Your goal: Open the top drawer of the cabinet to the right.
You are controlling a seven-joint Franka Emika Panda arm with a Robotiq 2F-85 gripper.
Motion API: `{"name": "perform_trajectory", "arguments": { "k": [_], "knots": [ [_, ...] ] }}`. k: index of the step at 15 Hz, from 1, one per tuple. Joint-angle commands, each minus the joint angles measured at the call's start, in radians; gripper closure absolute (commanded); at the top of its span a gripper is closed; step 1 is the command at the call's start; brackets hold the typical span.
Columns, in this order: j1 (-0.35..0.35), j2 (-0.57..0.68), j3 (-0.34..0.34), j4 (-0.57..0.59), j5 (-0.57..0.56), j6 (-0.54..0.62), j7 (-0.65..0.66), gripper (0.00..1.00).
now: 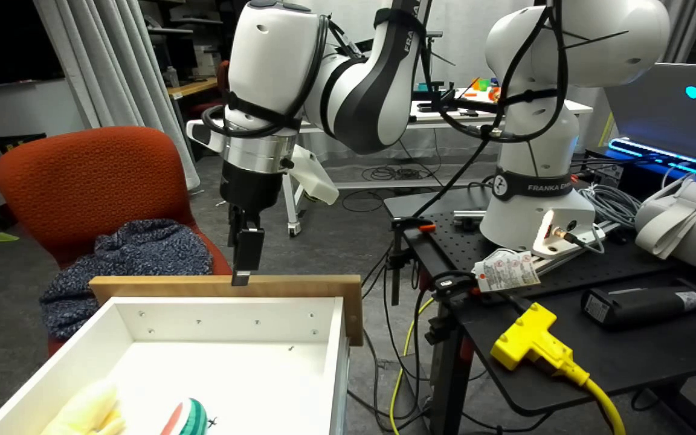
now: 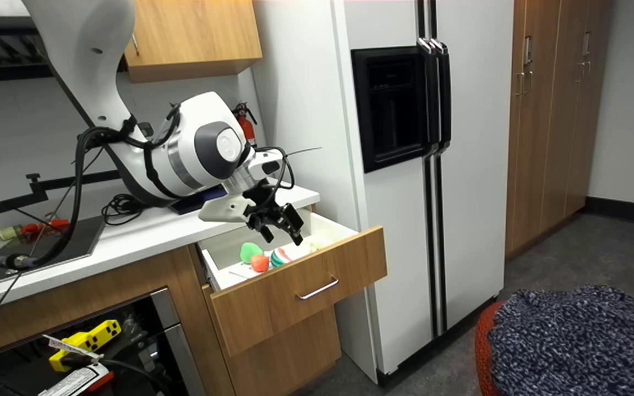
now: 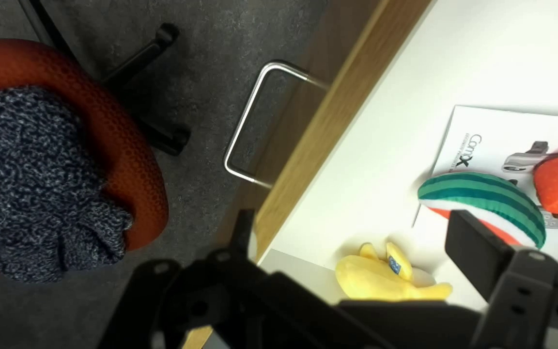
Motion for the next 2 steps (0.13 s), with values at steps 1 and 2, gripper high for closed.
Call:
{"name": "perform_trajectory", "arguments": {
  "k": [1,2],
  "knots": [
    [0.0,0.0,0.0,0.0,0.0,0.0,0.0,0.0],
    [0.0,0.0,0.0,0.0,0.0,0.0,0.0,0.0]
  ]
}}
